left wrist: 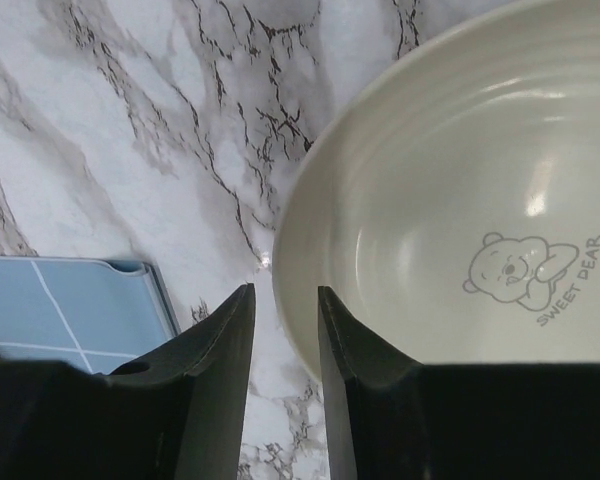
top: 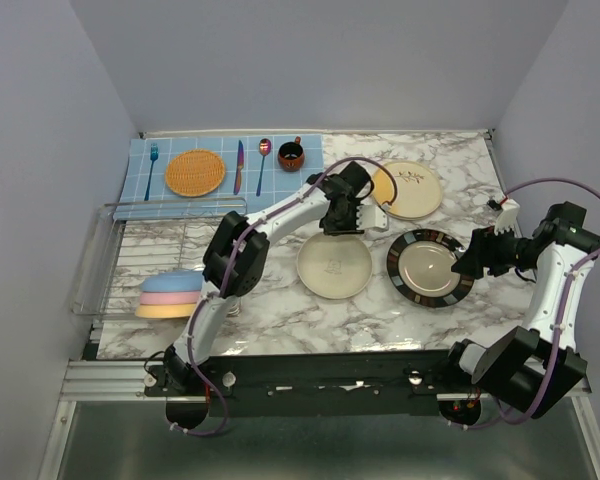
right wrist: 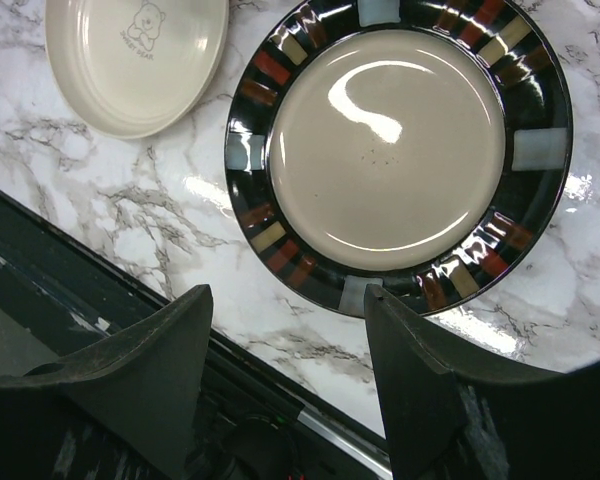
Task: Unload the plates from the dish rack
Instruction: Place the plate at the center of the board, then unload the plate from the dish rack.
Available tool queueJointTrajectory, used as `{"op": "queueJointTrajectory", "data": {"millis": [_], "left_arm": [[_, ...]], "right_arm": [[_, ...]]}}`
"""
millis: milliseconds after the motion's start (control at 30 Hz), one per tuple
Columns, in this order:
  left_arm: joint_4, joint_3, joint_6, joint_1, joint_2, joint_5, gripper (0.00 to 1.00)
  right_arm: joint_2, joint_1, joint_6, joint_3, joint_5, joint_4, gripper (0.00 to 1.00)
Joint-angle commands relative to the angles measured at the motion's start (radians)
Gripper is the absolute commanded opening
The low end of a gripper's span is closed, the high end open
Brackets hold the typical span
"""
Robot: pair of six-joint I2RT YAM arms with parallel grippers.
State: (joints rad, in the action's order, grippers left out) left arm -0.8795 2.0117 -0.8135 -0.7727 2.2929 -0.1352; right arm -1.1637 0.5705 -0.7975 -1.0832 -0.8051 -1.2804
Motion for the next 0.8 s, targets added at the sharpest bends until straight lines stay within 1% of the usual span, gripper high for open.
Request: {"op": "queueJointTrajectory", "data": {"millis": [0, 133, 267, 300, 333, 400, 433, 467, 533, 567, 633, 667, 733, 767], "left_arm": [[0.077, -0.056, 0.033, -0.008, -0.168, 0.02, 0.41], [0.086, -0.074, 0.054, -0.01, -0.269, 0.022, 0.43], [0.082, -0.111, 0.045, -0.004, -0.421, 0.049, 0.45], [0.074, -0.123, 0.037, 0.0, -0.447, 0.057, 0.46], [0.064, -0.139, 0.024, 0.004, -0.475, 0.08, 0.49], [0.015, -0.2, -0.019, 0.019, -0.559, 0.124, 0.53], [0.001, -0.23, -0.033, 0.021, -0.591, 0.196, 0.54], [-0.024, -0.305, -0.047, 0.024, -0.666, 0.23, 0.57], [-0.029, -0.399, -0.088, 0.026, -0.761, 0.281, 0.62], [-0.013, -0.495, -0.101, 0.027, -0.864, 0.314, 0.63], [-0.019, -0.574, -0.127, 0.027, -0.952, 0.345, 0.64], [-0.054, -0.624, -0.127, 0.027, -1.011, 0.365, 0.64], [-0.076, -0.678, -0.125, 0.038, -1.064, 0.382, 0.64], [-0.099, -0.735, -0.133, 0.041, -1.117, 0.384, 0.65]], "right_arm": [[0.009, -0.003, 0.0, 0.009, -0.031, 0.016, 0.71], [0.013, -0.003, 0.003, 0.008, -0.039, 0.02, 0.71], [0.015, -0.003, 0.003, 0.009, -0.048, 0.021, 0.71], [0.015, -0.003, 0.001, 0.009, -0.051, 0.021, 0.71], [0.013, -0.003, 0.001, 0.008, -0.054, 0.021, 0.71], [0.012, -0.003, 0.0, 0.008, -0.06, 0.019, 0.71], [0.012, -0.003, -0.003, 0.011, -0.062, 0.021, 0.71], [0.01, -0.003, -0.003, 0.011, -0.062, 0.021, 0.71], [0.009, -0.003, -0.003, 0.016, -0.066, 0.03, 0.71], [0.001, -0.003, 0.0, 0.017, -0.069, 0.033, 0.71], [-0.013, -0.003, 0.004, 0.014, -0.08, 0.042, 0.71], [-0.034, -0.004, 0.004, 0.008, -0.086, 0.043, 0.72], [-0.059, -0.011, 0.0, -0.018, -0.098, 0.024, 0.72], [-0.068, -0.017, -0.006, -0.029, -0.1, 0.012, 0.72]]}}
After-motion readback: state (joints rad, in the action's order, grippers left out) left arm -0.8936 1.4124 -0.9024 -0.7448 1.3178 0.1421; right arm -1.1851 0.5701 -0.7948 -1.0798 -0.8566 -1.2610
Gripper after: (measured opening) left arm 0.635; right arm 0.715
